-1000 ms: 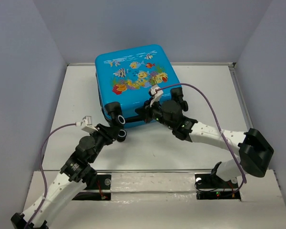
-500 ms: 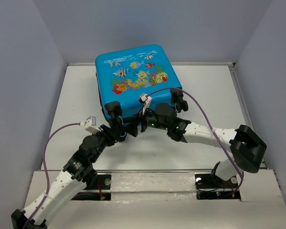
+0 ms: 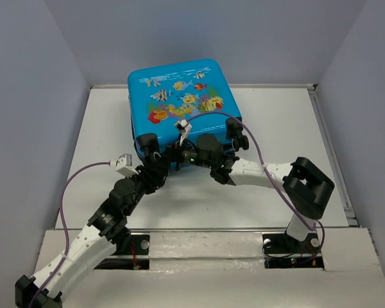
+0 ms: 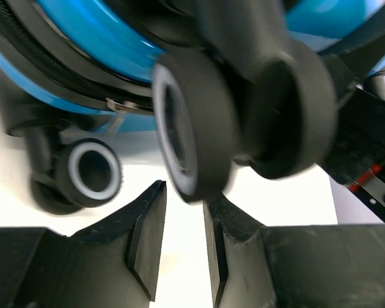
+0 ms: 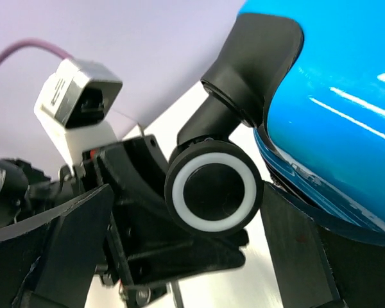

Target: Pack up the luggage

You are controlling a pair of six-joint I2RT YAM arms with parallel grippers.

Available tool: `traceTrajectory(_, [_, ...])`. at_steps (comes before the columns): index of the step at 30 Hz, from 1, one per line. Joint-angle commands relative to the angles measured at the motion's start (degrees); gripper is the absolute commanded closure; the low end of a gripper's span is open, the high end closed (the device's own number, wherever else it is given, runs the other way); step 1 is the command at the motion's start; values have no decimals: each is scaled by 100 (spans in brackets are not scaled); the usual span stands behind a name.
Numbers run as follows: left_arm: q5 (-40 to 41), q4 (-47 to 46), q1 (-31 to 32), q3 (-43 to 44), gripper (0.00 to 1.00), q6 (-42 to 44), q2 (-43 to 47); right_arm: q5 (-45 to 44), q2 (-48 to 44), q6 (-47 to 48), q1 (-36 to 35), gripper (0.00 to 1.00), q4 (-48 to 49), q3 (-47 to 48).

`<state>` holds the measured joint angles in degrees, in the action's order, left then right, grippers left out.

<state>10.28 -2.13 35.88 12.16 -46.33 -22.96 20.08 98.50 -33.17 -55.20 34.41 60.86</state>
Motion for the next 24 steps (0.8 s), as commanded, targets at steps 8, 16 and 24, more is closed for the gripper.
traceTrajectory(8, [97,-411,-28,234,62,141,239,-240,758,-981,0,7,40,1033])
traceTrajectory(16, [124,526,-37,479,51,220,616,-1672,-136,-385,61,49,-477,164])
traceTrajectory(24, [-519,2206,-28,2579,11,449,442,-2394,-1623,56,1036,49,-1357,-1058])
